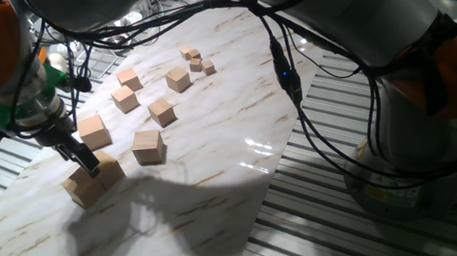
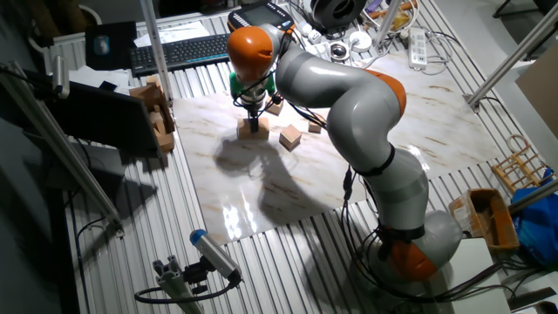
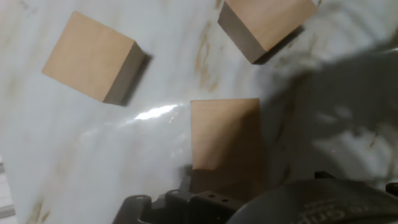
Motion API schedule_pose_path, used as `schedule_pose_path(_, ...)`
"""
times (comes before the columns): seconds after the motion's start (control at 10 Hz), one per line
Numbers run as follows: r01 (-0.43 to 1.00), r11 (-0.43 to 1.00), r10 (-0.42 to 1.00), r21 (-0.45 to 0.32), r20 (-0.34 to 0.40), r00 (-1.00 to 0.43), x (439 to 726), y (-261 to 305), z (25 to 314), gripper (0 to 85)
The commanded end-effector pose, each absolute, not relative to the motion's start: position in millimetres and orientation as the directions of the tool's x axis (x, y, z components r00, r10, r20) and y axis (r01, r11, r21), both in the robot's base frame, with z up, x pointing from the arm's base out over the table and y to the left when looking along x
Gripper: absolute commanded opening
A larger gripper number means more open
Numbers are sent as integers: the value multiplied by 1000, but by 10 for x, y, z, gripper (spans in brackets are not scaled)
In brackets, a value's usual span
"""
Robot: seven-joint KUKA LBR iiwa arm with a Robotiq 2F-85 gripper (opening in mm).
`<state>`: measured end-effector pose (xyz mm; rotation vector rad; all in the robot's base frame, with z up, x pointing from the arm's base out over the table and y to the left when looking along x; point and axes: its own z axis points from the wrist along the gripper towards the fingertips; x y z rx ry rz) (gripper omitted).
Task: Stack the blocks into a cross shape
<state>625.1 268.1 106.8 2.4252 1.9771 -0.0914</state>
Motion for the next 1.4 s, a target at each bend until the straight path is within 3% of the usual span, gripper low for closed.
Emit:
schedule_pose_path(0.0, 983, -185, 981, -18, -58, 184, 6256, 2679, 1066, 850)
schedule_pose_path(1.3, 972, -235, 972, -3, -26, 235, 6343, 2639, 843, 850)
